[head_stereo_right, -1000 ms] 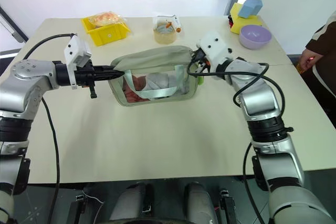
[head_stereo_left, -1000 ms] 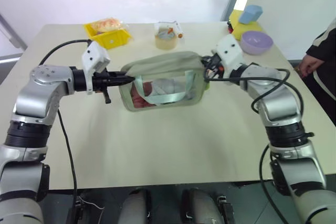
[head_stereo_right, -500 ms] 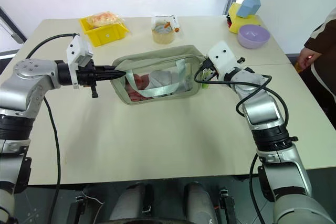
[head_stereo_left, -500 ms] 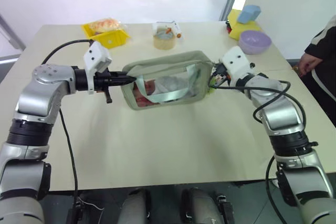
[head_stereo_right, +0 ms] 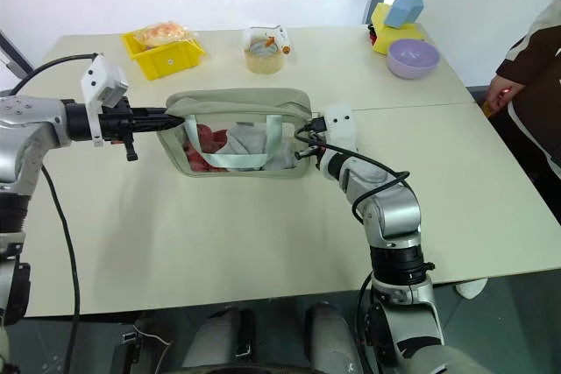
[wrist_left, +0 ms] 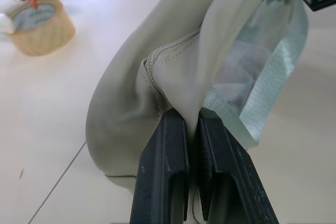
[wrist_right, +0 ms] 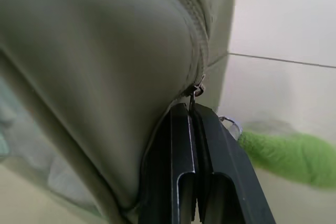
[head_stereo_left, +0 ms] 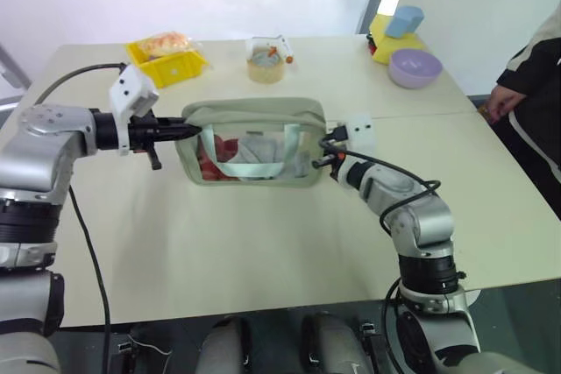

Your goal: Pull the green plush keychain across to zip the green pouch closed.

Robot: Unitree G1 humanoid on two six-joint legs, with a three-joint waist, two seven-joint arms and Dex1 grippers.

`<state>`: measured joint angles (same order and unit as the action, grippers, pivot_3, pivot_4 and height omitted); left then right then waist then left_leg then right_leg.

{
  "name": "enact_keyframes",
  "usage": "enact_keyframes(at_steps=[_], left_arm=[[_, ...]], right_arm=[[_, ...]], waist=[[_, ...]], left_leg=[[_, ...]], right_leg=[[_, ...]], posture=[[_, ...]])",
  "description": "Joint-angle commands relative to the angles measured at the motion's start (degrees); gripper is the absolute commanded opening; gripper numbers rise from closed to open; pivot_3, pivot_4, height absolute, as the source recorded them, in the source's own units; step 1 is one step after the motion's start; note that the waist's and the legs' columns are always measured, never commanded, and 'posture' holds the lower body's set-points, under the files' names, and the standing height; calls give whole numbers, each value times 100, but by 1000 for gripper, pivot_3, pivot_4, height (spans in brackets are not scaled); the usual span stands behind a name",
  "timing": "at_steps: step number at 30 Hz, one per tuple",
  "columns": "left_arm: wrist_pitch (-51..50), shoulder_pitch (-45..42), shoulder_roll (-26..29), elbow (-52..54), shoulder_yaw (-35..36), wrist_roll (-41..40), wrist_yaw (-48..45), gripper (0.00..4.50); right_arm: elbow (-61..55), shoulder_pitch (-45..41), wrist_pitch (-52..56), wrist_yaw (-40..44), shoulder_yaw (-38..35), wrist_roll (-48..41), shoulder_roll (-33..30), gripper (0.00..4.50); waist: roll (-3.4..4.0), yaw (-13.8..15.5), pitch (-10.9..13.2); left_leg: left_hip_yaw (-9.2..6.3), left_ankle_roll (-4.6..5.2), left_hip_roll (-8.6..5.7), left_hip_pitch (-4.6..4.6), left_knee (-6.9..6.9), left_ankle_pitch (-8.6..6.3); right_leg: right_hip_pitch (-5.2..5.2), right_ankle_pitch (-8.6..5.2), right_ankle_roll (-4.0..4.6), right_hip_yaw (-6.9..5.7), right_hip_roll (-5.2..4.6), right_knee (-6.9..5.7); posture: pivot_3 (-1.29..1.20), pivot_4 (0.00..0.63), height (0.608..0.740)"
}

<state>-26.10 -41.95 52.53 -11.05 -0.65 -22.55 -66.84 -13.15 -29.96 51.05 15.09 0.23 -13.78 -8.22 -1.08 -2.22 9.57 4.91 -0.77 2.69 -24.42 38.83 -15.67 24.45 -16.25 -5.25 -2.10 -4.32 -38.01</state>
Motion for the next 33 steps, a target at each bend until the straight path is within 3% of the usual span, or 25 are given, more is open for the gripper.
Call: enact_keyframes(at_steps=[1,7,14,18,22,25,28,33], left_arm=[[-82,53,145,244,240,-31,-65,0],[-397,547,88,850,411,-187,69,0],[-552,617,64,1027,472,-227,168,0],[-505,551,35,958,450,-174,220,0],[-558,438,-48,845,481,-190,340,1592],[-730,382,-13,819,611,-328,328,3066],[-1009,538,184,895,875,-527,246,4467],[-1366,1146,646,1215,1355,-697,207,4494]], right_arm=[[-315,-10,-168,154,266,-153,122,33],[167,382,-452,156,1114,758,-680,33],[319,315,-553,392,1094,770,-856,33],[317,92,-781,499,712,572,-767,33],[96,-150,-596,777,277,178,-870,1334],[-194,-388,-192,1333,-104,-221,-1482,2828],[-359,-447,12,2239,-253,-588,-2491,4289],[-529,-445,66,3673,-356,-1245,-3873,4410]], waist=[[0,-2,0],[-4,-7,-6],[-10,16,-11],[-10,22,-12],[-10,49,-11],[-6,120,-7],[-6,150,-3],[-4,135,-2]], left_leg=[[0,0,0,0,0,0],[-1,1,0,2,0,-1],[-1,2,-1,8,0,-1],[-3,3,-1,8,0,-2],[-2,3,-1,5,1,-2],[-1,3,-1,2,2,-2],[0,8,-1,-1,2,-4],[3,51,-2,1,4,-30]], right_leg=[[0,0,0,0,0,0],[-1,0,0,2,-2,0],[-9,0,0,3,-2,2],[-9,0,0,2,-2,1],[-8,0,0,2,-2,2],[-5,0,0,2,-2,3],[-2,0,0,2,-4,4],[-2,0,0,4,-6,7]], posture=[[0,150,739],[0,150,739],[0,150,739],[0,150,739],[0,150,739],[0,150,739],[0,150,739],[0,150,739]])
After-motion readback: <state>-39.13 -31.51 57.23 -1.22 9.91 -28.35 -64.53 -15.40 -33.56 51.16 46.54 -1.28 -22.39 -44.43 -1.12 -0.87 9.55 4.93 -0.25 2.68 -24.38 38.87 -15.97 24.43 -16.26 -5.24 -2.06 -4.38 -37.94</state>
